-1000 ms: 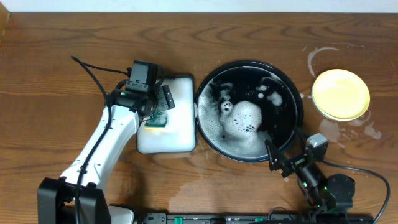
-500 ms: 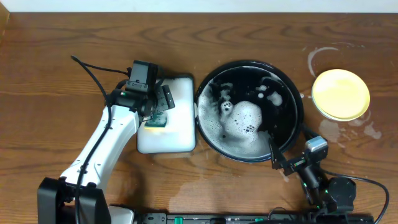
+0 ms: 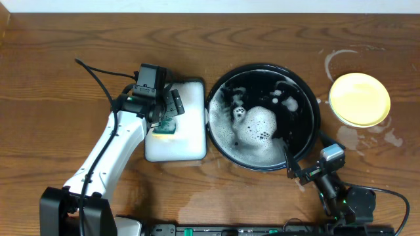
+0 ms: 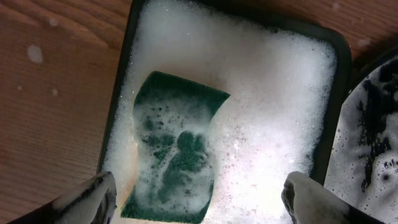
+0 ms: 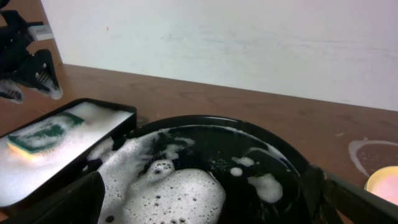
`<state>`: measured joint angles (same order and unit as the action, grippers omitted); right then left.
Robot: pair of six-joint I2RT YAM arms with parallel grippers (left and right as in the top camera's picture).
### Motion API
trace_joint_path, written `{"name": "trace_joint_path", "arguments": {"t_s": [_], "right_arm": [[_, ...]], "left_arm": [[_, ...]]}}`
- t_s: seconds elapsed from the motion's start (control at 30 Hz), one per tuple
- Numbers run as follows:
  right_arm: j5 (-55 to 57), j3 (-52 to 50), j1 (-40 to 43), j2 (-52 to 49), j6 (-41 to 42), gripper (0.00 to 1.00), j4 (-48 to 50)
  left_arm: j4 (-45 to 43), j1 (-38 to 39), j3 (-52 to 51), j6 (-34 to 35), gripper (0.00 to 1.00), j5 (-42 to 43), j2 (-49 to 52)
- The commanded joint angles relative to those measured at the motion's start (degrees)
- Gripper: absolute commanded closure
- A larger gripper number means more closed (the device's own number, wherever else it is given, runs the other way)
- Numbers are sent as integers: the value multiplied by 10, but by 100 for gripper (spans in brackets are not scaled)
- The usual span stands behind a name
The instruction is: Clean dirty plates on tray and stack at the side
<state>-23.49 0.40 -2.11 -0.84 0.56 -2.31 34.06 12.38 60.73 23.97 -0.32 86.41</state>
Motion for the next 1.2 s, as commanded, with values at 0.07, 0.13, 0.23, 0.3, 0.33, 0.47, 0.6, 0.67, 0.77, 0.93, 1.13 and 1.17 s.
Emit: {"name": "trace_joint_path", "arguments": {"t_s": [0.07, 0.13, 0.23, 0.3, 0.33, 0.47, 0.6, 0.67, 0.77, 0.93, 1.13, 1.17], "right_arm": [[5, -1, -3, 5, -10, 1, -3], [5, -1, -3, 5, -10, 1, -3], [5, -1, -3, 5, -10, 1, -3], [5, -1, -3, 5, -10, 1, -3], [5, -1, -3, 5, -10, 1, -3], [5, -1, -3, 5, -10, 1, -3], [5, -1, -3, 5, -10, 1, -3], [5, -1, -3, 5, -10, 1, -3], [5, -1, -3, 5, -10, 1, -3], [5, -1, -3, 5, -10, 1, -3], [5, -1, -3, 5, -10, 1, -3], [5, -1, -3, 5, -10, 1, -3]], "left_arm": [[0, -2, 2, -2, 13, -3, 2], [0, -2, 2, -2, 13, -3, 2], [0, -2, 2, -2, 13, -3, 2], [0, -2, 2, -2, 12, -3, 2], [0, -2, 2, -2, 13, -3, 2], [0, -2, 2, -2, 13, -3, 2], [1, -2, 2, -3, 13, -4, 2], [8, -2, 2, -4, 12, -7, 2], [36, -2, 2, -4, 13, -5, 2], [46, -2, 1, -22, 13, -3, 3], [4, -2, -10, -108, 13, -3, -30], [-3, -2, -13, -115, 12, -3, -39]]}}
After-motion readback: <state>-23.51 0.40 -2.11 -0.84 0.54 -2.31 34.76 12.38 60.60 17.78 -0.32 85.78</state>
